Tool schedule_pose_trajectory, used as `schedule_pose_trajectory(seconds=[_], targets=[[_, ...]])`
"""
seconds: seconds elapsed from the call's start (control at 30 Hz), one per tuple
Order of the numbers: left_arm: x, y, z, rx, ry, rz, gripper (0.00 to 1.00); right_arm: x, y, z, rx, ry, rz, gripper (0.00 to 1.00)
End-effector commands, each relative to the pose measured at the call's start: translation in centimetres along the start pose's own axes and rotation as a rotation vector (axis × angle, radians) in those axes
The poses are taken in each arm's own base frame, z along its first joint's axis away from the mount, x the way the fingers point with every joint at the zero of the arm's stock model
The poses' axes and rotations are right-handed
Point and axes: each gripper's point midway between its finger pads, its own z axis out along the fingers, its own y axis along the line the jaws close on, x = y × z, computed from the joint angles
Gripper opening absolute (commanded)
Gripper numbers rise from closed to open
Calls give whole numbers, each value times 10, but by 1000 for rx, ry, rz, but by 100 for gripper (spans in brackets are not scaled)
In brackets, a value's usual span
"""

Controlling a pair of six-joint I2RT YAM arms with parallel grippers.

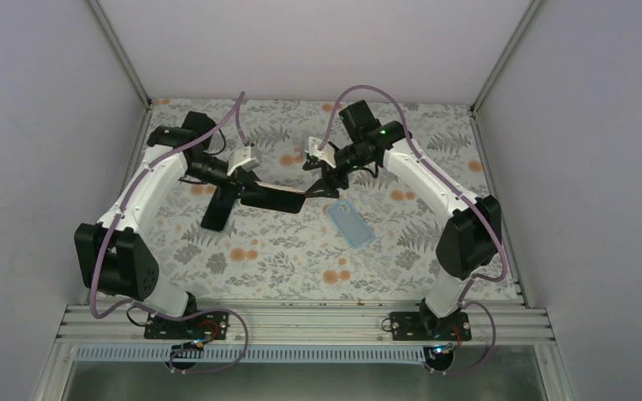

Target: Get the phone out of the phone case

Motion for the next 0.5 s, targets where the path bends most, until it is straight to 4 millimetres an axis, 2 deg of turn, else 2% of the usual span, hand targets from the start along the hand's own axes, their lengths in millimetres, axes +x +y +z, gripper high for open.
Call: schedule_pose_trajectory(seconds=[0.0, 0.47], targets=[[-14, -15, -4, 6, -49, 72, 2, 1, -14, 2, 19, 2, 7, 82], [-14, -22, 1, 19, -23, 94, 2, 2, -20, 4, 11, 9, 8, 82]])
